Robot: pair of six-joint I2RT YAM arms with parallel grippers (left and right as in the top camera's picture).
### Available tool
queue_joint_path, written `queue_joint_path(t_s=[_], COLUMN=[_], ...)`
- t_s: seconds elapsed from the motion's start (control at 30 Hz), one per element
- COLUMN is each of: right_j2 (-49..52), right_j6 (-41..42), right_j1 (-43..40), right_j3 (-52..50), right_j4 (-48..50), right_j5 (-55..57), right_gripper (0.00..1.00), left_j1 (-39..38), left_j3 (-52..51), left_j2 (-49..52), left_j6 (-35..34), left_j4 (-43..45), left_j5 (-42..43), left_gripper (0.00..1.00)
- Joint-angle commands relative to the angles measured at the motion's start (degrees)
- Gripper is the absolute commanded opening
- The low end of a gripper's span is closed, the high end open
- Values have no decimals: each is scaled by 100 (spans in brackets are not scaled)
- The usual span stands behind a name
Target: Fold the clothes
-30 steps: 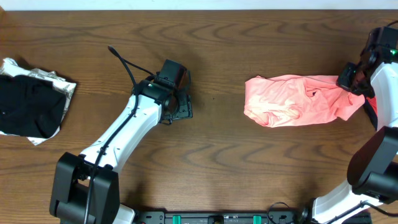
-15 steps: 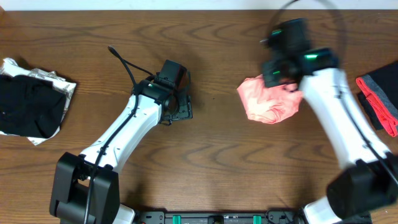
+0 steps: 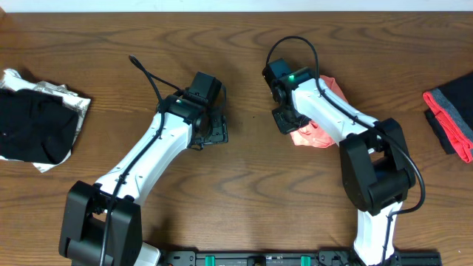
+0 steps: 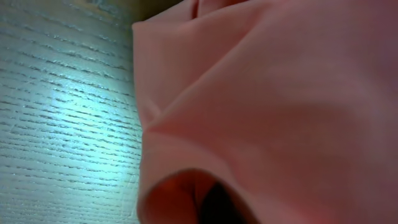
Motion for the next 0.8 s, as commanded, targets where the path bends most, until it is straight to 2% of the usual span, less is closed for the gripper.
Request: queue_joint_path(t_s=[0.0,0.3,0.33,0.4,0.43,0.63,0.7,0.77], right_j2=[-103,-688,-824,-1054,-1178,-1628,-1674,-1674], right_j6=[105,81,81,81,79,-225,-181,199], right_j1=[31,33,33,31,31,31,13,-68], right_j3=[42,63,63,63,63,63,63,63], right_j4=[-157,-302,-302,-332,-363,-503,-514,-448], right_j5=[179,195,192,173,125,-385,-278,190], right_gripper=[6,9,12,31,37,42,43,45], left_j1=[13,13,13,13,13,13,13,13], left_j3=[-31,-31,-31,-31,-31,-31,-31,-31], left_j2=[17,17,17,17,17,17,17,17], left_j6=[98,98,98,98,98,98,98,98], left_j4=[-13,35,35,35,35,35,33,33], left_j5=[-2,-2,-2,-2,-2,-4,-2,-2], left_gripper=[72,72,72,72,72,72,72,72])
